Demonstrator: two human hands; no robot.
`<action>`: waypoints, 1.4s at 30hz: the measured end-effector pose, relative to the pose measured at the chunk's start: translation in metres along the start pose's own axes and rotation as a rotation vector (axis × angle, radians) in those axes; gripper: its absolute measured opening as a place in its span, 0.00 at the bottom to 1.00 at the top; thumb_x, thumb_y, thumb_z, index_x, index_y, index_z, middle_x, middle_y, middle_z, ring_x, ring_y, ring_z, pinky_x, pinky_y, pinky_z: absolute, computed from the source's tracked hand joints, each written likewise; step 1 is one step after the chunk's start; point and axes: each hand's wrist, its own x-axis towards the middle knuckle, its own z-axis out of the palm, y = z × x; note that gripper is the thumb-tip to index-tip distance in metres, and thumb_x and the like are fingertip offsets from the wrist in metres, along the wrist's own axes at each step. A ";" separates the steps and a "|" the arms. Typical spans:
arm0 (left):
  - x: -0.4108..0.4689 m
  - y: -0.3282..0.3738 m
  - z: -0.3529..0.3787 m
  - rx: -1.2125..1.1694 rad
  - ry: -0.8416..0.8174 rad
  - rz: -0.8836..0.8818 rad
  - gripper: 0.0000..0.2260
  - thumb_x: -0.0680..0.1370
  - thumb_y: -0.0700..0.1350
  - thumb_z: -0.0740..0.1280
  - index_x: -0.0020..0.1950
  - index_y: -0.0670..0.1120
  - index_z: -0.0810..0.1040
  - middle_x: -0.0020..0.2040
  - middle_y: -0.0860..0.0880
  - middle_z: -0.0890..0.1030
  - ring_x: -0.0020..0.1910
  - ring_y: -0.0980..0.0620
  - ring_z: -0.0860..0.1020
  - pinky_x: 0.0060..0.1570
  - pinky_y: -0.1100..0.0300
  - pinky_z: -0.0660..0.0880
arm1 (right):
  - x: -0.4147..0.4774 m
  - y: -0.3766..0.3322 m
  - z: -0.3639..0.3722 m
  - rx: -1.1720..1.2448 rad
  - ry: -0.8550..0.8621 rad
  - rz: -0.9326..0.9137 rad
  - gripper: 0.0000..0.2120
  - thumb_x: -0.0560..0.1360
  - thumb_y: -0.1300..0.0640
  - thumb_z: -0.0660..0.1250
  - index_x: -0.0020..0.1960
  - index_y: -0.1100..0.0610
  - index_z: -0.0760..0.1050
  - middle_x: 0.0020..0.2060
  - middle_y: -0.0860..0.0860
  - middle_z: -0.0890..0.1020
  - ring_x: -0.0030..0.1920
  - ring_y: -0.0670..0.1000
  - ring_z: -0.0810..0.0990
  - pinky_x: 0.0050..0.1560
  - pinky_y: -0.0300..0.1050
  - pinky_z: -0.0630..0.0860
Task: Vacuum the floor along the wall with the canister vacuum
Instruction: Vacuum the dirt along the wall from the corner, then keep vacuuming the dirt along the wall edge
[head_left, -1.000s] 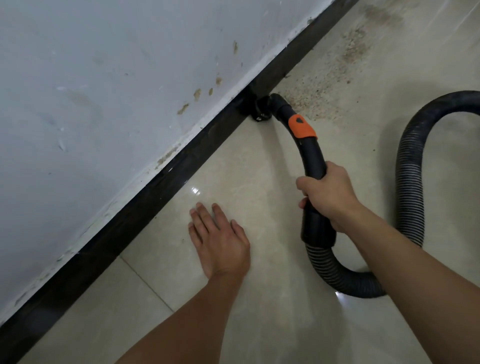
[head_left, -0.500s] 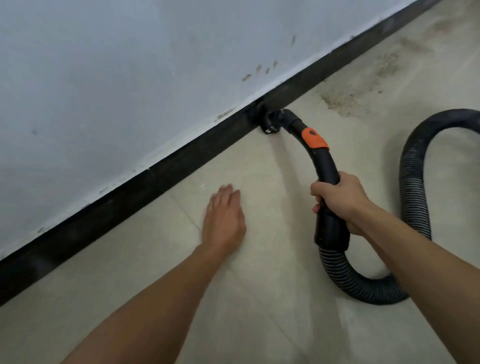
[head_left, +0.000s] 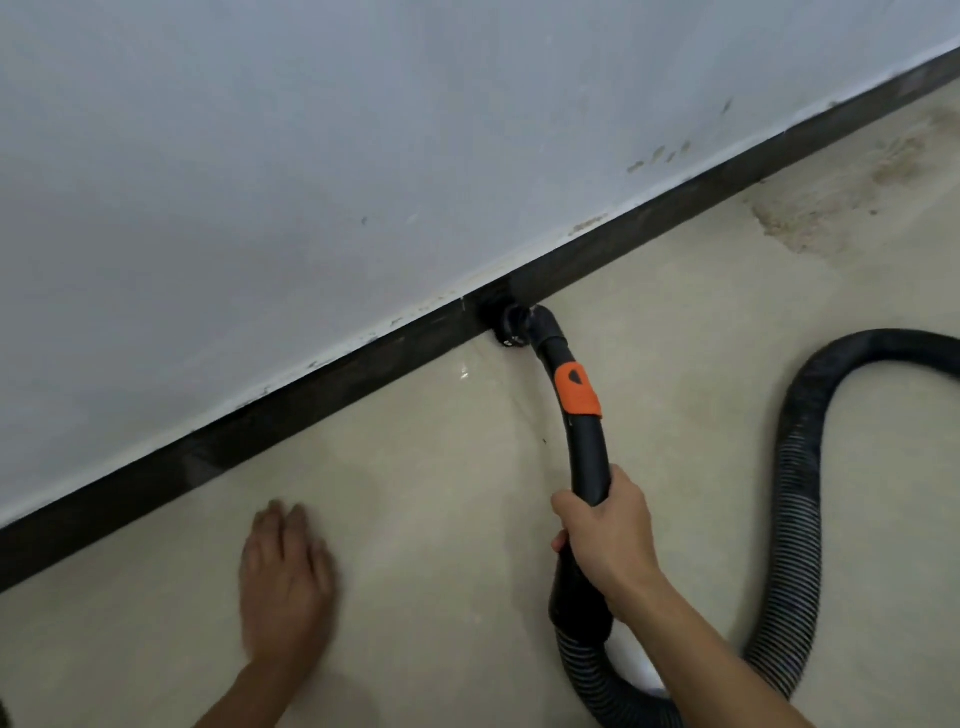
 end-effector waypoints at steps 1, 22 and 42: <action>0.001 -0.002 0.000 0.002 -0.012 0.004 0.26 0.78 0.48 0.50 0.63 0.31 0.75 0.65 0.29 0.72 0.64 0.29 0.70 0.65 0.38 0.67 | -0.013 0.001 0.009 -0.024 -0.022 -0.004 0.08 0.69 0.61 0.68 0.43 0.55 0.70 0.30 0.56 0.78 0.23 0.52 0.81 0.28 0.50 0.78; -0.042 0.114 -0.139 0.014 -0.821 0.009 0.16 0.81 0.49 0.61 0.67 0.45 0.73 0.63 0.44 0.77 0.61 0.47 0.75 0.56 0.63 0.68 | -0.082 -0.027 -0.172 -0.444 -0.081 0.217 0.07 0.68 0.52 0.69 0.43 0.50 0.72 0.33 0.52 0.81 0.32 0.55 0.83 0.37 0.53 0.82; -0.129 0.572 -0.413 -1.012 -0.812 -0.903 0.20 0.79 0.54 0.66 0.61 0.41 0.69 0.48 0.37 0.79 0.45 0.37 0.81 0.48 0.40 0.78 | -0.273 -0.222 -0.436 -0.333 -0.147 0.242 0.20 0.68 0.37 0.65 0.56 0.44 0.69 0.46 0.43 0.82 0.48 0.49 0.81 0.47 0.44 0.75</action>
